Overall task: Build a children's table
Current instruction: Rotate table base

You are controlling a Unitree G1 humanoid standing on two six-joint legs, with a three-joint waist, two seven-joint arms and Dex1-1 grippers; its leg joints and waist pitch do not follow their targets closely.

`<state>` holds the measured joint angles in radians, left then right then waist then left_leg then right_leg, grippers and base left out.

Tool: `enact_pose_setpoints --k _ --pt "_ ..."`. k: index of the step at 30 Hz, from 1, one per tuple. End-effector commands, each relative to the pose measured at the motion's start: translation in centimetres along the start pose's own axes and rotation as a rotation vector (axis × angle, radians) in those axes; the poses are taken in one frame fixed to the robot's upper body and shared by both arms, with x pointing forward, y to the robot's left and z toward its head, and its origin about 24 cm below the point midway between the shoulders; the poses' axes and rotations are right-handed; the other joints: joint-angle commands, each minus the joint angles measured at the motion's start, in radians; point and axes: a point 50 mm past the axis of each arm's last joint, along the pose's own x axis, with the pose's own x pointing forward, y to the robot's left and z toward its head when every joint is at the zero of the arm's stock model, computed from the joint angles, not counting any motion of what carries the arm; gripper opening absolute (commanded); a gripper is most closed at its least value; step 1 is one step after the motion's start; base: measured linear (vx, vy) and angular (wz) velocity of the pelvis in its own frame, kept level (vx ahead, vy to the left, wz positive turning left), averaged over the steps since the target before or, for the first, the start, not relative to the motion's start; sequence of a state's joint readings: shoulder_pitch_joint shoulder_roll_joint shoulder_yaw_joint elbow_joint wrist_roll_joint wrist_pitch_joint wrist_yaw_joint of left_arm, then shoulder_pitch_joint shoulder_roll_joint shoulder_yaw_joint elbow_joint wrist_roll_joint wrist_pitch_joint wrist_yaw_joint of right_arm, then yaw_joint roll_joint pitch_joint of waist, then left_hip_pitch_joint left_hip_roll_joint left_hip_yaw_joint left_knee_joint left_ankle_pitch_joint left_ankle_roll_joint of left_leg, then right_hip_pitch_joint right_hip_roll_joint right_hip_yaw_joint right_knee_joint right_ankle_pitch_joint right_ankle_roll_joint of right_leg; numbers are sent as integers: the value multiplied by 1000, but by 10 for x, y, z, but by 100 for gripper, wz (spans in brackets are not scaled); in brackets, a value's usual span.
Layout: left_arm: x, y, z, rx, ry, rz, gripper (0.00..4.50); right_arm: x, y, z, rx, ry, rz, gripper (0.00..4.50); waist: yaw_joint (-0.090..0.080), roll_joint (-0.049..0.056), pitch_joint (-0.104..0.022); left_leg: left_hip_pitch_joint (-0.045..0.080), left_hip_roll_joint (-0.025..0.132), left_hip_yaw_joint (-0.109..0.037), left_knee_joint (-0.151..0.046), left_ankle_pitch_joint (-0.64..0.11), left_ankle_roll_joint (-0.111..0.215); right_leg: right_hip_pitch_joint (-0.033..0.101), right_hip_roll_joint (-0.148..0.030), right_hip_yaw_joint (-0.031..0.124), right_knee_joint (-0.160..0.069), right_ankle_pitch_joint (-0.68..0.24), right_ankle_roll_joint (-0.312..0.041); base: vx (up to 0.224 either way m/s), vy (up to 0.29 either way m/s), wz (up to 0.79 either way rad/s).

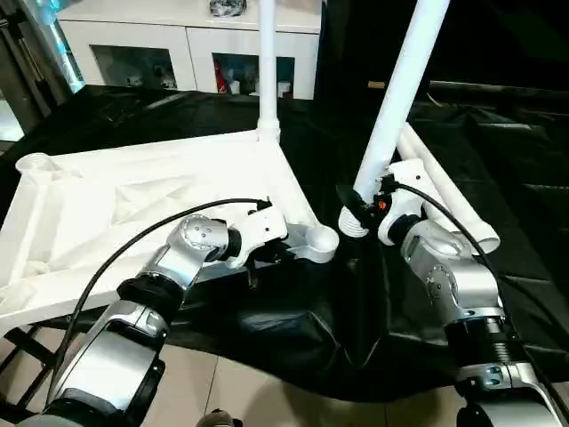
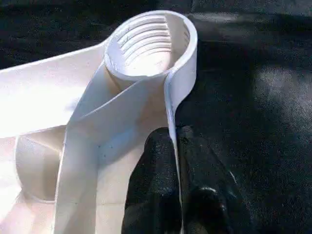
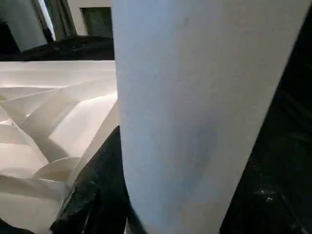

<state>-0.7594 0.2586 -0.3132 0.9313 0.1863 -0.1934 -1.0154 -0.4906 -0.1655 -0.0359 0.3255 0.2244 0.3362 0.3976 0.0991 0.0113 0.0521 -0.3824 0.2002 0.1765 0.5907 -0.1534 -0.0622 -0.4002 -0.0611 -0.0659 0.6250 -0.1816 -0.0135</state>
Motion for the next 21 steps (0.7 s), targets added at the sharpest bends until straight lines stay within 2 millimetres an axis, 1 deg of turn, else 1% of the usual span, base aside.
enact_pose_setpoints --k 1,3,6,7,8,10,11,17,18,20,21 --pt "6 -1 13 65 -91 -1 0 -2 -3 3 4 -31 -16 190 -1 -18 -65 22 24 -9 -65 -253 7 37 -85 49 -108 -394 -109 0 0 0" --pt "7 -1 16 84 -105 -13 0 -2 -3 4 3 -33 -16 190 1 -17 -64 23 23 -9 -65 -252 6 36 -86 48 -109 -406 -107 0 0 0" --pt "7 0 17 111 -108 -15 0 -3 -3 4 1 -35 -17 190 3 -13 -64 24 26 -11 -66 -262 2 35 -86 49 -110 -411 -106 0 0 0" --pt "7 0 17 117 -108 -14 0 -3 -3 4 1 -35 -18 190 4 -14 -65 23 26 -12 -67 -262 1 36 -87 48 -109 -406 -108 0 0 0" --pt "7 1 18 132 -113 -10 0 -3 -3 4 1 -36 -19 190 5 -9 -65 23 26 -13 -67 -263 1 36 -87 49 -109 -403 -107 0 0 0" --pt "6 3 19 162 -114 3 0 -3 -4 4 1 -37 -22 190 6 -10 -66 24 27 -12 -68 -264 -2 35 -85 49 -108 -389 -110 0 0 0" --pt "6 4 20 181 -112 9 0 -4 -4 4 2 -38 -24 190 6 -8 -65 24 26 -12 -68 -266 -2 36 -86 49 -108 -384 -112 0 0 0" --pt "2 7 18 216 -104 32 0 -4 -3 2 4 -37 -25 190 8 -10 -67 21 27 -11 -68 -248 1 40 -87 49 -101 -331 -129 0 0 0" --pt "1 7 17 224 -101 36 0 -4 -2 2 4 -36 -25 190 9 -13 -68 20 29 -12 -68 -242 2 42 -89 50 -99 -321 -132 0 0 0" --pt "0 8 16 266 -84 46 0 -4 -2 1 4 -34 -23 190 9 -11 -67 22 30 -11 -68 -246 4 39 -88 50 -99 -316 -139 0 0 0" --pt "0 8 16 268 -84 48 0 -4 -2 1 4 -34 -23 190 8 -13 -66 22 29 -11 -69 -251 3 40 -88 50 -100 -329 -132 0 0 0"
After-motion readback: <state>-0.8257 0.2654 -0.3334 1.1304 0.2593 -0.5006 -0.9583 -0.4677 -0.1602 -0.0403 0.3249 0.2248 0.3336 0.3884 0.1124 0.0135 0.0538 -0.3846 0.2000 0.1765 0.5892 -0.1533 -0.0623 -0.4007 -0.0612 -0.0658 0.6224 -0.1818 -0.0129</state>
